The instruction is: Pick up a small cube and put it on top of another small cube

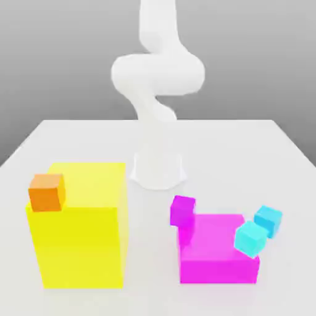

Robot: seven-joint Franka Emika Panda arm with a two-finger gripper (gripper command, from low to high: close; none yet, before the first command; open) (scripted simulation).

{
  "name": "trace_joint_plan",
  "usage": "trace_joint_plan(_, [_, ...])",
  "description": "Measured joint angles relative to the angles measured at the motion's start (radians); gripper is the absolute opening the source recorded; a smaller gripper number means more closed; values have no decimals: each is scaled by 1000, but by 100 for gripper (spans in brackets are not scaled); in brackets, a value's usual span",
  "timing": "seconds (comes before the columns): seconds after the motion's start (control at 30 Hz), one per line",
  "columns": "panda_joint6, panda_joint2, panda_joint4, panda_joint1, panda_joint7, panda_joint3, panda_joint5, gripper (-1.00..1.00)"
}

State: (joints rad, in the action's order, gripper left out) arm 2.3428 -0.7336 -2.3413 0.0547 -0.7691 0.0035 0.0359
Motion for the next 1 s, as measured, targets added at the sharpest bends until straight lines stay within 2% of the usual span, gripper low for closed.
trace_joint_plan(0.37, [184,295,-181,226,117,78,133,0])
trace_joint_plan(0.63, [322,504,-312,359,153,187,163,0])
trace_joint_plan(0.83, [431,659,-413,428,109,281,86,0])
trace_joint_plan(0.93, [486,739,-461,480,34,298,-26,0])
trace_joint_plan(1.0, [536,805,-462,499,-26,264,-114,0])
